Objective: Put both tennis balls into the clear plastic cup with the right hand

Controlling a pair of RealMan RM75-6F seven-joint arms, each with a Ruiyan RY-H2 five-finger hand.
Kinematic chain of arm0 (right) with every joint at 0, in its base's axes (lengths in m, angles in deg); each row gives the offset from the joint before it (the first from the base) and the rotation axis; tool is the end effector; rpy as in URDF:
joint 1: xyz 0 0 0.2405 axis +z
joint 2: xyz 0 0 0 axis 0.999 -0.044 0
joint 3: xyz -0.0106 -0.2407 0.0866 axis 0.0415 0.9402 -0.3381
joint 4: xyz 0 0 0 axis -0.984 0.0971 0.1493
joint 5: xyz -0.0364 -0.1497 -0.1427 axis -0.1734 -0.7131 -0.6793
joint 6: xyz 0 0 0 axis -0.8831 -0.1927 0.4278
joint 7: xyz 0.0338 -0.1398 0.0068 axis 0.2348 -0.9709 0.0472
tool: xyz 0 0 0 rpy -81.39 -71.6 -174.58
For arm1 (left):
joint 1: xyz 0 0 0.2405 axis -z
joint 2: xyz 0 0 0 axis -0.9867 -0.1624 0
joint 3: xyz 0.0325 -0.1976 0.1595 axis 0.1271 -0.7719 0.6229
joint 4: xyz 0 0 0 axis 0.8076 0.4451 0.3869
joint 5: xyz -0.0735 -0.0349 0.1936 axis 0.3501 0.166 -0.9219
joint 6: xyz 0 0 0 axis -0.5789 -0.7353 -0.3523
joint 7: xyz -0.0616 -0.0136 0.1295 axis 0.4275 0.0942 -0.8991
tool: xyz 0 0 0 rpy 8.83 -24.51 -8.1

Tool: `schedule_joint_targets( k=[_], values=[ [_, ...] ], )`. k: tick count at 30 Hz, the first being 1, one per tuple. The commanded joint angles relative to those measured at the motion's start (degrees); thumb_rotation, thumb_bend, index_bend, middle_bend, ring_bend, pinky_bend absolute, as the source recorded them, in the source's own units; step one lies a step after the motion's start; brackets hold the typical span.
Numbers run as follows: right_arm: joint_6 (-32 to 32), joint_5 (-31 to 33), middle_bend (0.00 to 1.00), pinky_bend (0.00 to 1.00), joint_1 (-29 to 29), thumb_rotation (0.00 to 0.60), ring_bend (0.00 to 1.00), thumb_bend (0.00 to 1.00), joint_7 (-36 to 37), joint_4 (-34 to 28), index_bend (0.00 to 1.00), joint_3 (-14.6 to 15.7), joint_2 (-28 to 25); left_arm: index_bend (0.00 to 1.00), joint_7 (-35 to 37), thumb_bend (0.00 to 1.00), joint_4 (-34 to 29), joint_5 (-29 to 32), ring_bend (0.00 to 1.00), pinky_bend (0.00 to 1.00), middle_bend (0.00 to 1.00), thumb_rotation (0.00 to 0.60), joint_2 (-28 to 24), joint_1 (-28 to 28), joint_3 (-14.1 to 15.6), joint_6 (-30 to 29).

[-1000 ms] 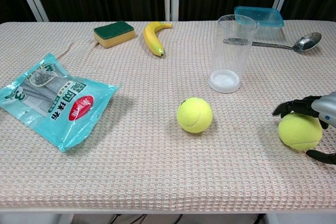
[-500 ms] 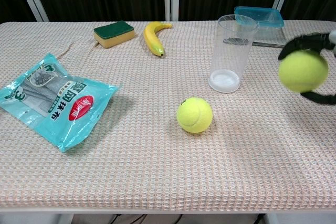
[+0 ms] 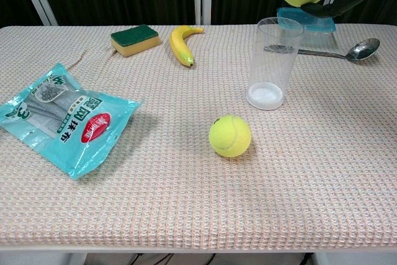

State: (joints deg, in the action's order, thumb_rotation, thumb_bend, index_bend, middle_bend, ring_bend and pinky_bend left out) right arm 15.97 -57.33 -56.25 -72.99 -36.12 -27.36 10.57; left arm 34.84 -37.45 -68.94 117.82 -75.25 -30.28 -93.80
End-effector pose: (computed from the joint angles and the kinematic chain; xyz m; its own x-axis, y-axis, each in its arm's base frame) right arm -0.1170 -0.3139 0.0704 0.4368 0.1359 0.8892 -0.7857 -0.4237 0.4507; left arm -0.3172 0.1770 0.1524 0.4624 -0.0131 0.8866 0.8826 -0.0886 -0.4616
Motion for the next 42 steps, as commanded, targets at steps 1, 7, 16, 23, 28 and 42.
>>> schedule_joint_targets(
  k=[1,7,16,23,28,42],
  values=[
    [-1.7,3.0,0.52,0.73,1.8,0.6,0.53,0.44,-1.2,1.2,0.69,-1.3,1.4,0.0,0.2,0.03,0.0,0.1,0.0,0.0,0.0,0.6,0.0,0.0,0.0,0.1],
    [-3.3,7.0,0.47,0.67,3.8,0.6,0.43,0.37,-2.0,3.0,0.54,-1.3,2.2,0.0,0.2,0.03,0.0,0.1,0.0,0.0,0.0,0.6,-0.2,0.2,-0.2,0.3],
    [-6.4,10.8,0.06,0.01,5.7,0.6,0.0,0.21,1.6,3.8,0.03,-0.4,1.4,0.0,0.7,0.03,-0.3,0.3,0.0,0.0,0.0,0.6,-0.4,0.4,-0.6,0.3],
    [-4.9,9.5,0.02,0.0,5.5,0.6,0.0,0.2,4.2,2.4,0.0,0.5,-0.2,0.0,0.5,0.03,-0.7,0.2,0.0,0.0,0.0,0.6,-0.6,0.4,-0.6,0.3],
    [-3.1,5.7,0.03,0.0,5.0,0.6,0.0,0.2,7.1,0.0,0.0,1.7,-1.7,0.0,0.4,0.03,-0.7,0.1,0.0,0.0,0.0,0.6,-0.5,0.3,-0.5,0.1],
    [-4.9,-10.4,0.08,0.02,5.7,0.6,0.0,0.21,6.0,-3.5,0.02,12.7,-1.5,0.0,1.4,0.03,0.0,0.5,0.0,0.0,0.0,0.6,-0.5,-0.7,-0.3,-1.0]
  ],
)
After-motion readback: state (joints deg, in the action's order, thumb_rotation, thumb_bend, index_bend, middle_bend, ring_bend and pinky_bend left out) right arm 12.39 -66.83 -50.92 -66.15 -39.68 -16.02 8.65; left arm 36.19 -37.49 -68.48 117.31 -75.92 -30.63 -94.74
